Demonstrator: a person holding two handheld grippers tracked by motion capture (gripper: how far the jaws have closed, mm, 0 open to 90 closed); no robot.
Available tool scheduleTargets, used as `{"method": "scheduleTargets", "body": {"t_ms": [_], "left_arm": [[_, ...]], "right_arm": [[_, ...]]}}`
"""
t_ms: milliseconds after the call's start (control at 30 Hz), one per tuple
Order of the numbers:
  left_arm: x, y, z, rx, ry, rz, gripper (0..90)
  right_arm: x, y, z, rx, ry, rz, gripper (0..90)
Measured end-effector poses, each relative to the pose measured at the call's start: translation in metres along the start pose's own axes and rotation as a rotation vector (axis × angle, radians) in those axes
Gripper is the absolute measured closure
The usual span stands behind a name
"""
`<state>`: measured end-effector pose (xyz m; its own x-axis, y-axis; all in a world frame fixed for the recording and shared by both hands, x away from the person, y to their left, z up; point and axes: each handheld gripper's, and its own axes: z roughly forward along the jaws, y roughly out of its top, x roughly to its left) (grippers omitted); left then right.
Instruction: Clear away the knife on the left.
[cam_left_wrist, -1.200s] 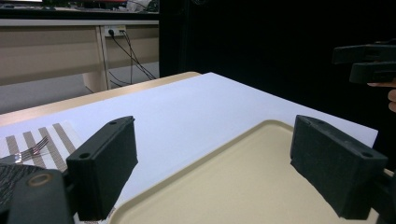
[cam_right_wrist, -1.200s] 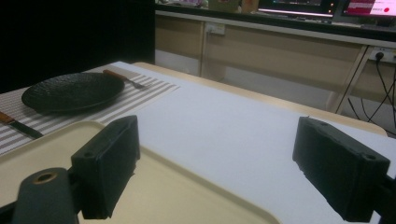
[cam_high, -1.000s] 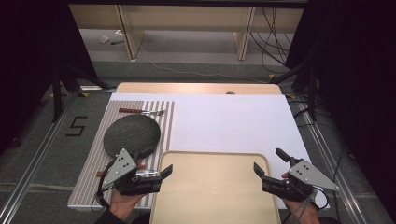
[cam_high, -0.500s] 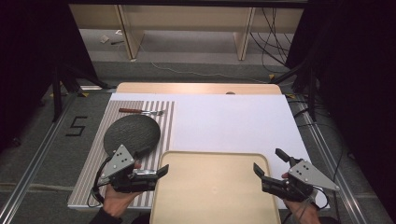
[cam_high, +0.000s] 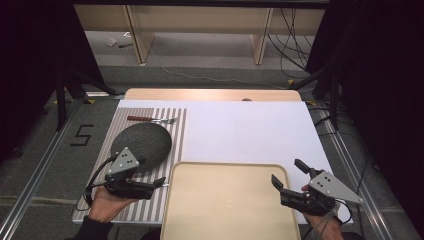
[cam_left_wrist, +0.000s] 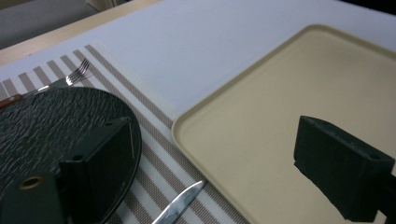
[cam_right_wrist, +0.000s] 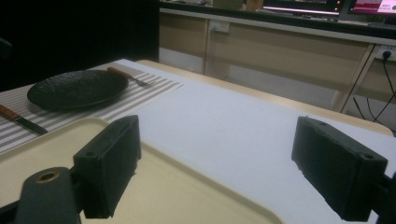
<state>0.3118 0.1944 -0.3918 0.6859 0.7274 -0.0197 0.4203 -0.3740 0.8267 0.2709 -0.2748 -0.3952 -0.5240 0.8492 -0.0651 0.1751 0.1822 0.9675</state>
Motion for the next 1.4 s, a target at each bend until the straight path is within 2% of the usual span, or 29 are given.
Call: {"method": "scheduleTargets", "body": {"t_ms": [100, 133, 167, 233, 267, 300, 433, 600, 633, 800, 967, 1267, 1400], "left_arm": [[0.004, -0.001, 0.000, 0.045, 0.010, 0.013, 11.8], [0.007, -0.002, 0.000, 0.080, 0.015, 0.024, 12.0], [0.007, -0.002, 0.000, 0.080, 0.015, 0.024, 12.0], [0.011, -0.004, 0.000, 0.117, 0.019, 0.032, 12.0], [0.016, -0.005, -0.001, 0.151, 0.033, 0.036, 12.0], [0.016, -0.005, -0.001, 0.151, 0.033, 0.036, 12.0], [0.027, -0.011, -0.004, 0.228, 0.070, 0.057, 12.4], [0.041, -0.019, -0.007, 0.289, 0.100, 0.038, 13.0], [0.042, -0.022, -0.007, 0.315, 0.107, 0.012, 13.1], [0.049, -0.029, -0.002, 0.383, 0.093, 0.036, 13.5], [0.057, -0.040, 0.003, 0.453, 0.076, 0.009, 14.4], [0.068, -0.050, 0.012, 0.526, 0.068, -0.008, 15.5], [0.073, -0.050, 0.016, 0.559, 0.056, -0.002, 16.0]], "right_arm": [[0.000, 0.000, 0.000, 0.001, 0.001, 0.002, 16.5], [0.000, 0.000, 0.000, 0.000, 0.000, 0.002, 16.5], [0.000, 0.000, 0.000, 0.000, 0.000, 0.002, 16.5], [0.000, 0.000, 0.000, 0.002, 0.002, 0.002, 16.6], [0.000, 0.000, 0.000, 0.002, 0.002, 0.000, 16.6], [0.000, 0.000, 0.000, 0.001, 0.003, 0.001, 16.6], [0.000, 0.000, 0.001, 0.003, 0.003, 0.001, 16.6], [0.001, 0.000, 0.001, 0.006, 0.006, 0.000, 16.6], [0.001, 0.000, 0.001, 0.005, 0.007, 0.000, 16.7], [0.001, 0.000, 0.001, 0.006, 0.008, 0.001, 16.8], [0.001, 0.000, 0.001, 0.008, 0.010, 0.001, 16.9], [0.002, 0.000, 0.002, 0.010, 0.017, -0.001, 16.9], [0.002, -0.001, 0.002, 0.013, 0.020, -0.001, 17.0]]}}
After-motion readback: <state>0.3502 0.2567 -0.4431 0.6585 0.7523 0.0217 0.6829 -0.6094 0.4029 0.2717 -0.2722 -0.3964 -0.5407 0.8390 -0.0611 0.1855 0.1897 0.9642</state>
